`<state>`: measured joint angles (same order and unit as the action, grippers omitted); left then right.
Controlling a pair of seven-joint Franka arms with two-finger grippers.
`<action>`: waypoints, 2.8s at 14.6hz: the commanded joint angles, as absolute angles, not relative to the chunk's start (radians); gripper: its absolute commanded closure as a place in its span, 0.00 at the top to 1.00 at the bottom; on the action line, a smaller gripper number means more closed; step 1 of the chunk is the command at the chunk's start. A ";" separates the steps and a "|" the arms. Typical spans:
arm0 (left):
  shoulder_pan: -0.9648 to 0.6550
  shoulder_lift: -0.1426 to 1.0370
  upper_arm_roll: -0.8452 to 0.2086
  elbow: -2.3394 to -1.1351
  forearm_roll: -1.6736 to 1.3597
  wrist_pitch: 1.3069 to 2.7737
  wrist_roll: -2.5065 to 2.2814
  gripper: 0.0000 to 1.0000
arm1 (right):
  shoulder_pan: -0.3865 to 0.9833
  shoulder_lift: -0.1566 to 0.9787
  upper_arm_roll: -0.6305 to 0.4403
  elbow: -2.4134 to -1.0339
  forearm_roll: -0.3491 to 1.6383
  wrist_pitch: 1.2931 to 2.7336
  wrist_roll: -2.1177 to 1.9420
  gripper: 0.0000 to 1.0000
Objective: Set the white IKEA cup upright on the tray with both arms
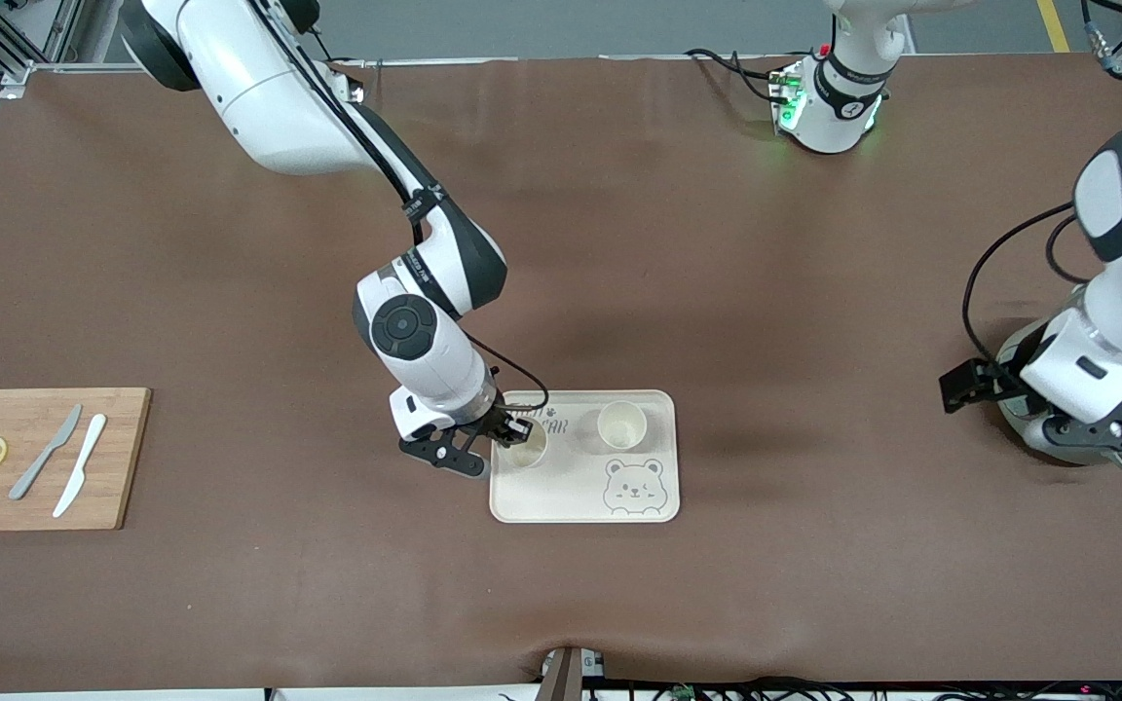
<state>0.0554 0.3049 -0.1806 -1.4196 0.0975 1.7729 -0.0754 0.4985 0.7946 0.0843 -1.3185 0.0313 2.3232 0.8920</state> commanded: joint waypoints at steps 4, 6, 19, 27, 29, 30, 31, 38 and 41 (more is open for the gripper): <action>-0.028 0.226 -0.127 -1.336 0.075 1.516 -0.055 1.00 | 0.551 0.842 0.048 -1.284 -0.034 2.352 0.963 0.00; -0.028 0.177 -0.124 -1.338 0.048 1.468 -0.055 1.00 | 0.558 0.848 0.046 -1.287 -0.050 2.359 0.966 0.00; -0.058 0.044 -0.129 -1.434 0.023 1.445 -0.069 1.00 | 0.578 0.879 0.044 -1.292 -0.146 2.382 1.040 0.00; -0.057 0.043 -0.032 -1.425 -0.112 1.459 -0.051 1.00 | 0.569 0.877 0.046 -1.292 -0.146 2.381 1.037 1.00; -0.058 0.044 -0.031 -1.424 -0.097 1.463 -0.008 1.00 | 0.561 0.871 0.046 -1.292 -0.144 2.376 1.032 1.00; -0.058 0.044 -0.031 -1.424 -0.100 1.463 0.000 1.00 | 0.558 0.864 0.046 -1.292 -0.144 2.372 1.026 1.00; -0.060 0.044 -0.034 -1.414 -0.100 1.463 0.000 1.00 | 0.555 0.853 0.046 -1.292 -0.143 2.362 1.023 1.00; -0.063 0.045 -0.057 -1.414 0.033 1.463 0.003 1.00 | 0.531 0.620 0.055 -1.362 -0.115 2.068 0.930 1.00; -0.063 0.048 -0.064 -1.416 0.055 1.471 0.006 1.00 | 0.519 0.424 0.055 -1.533 -0.057 2.030 0.865 1.00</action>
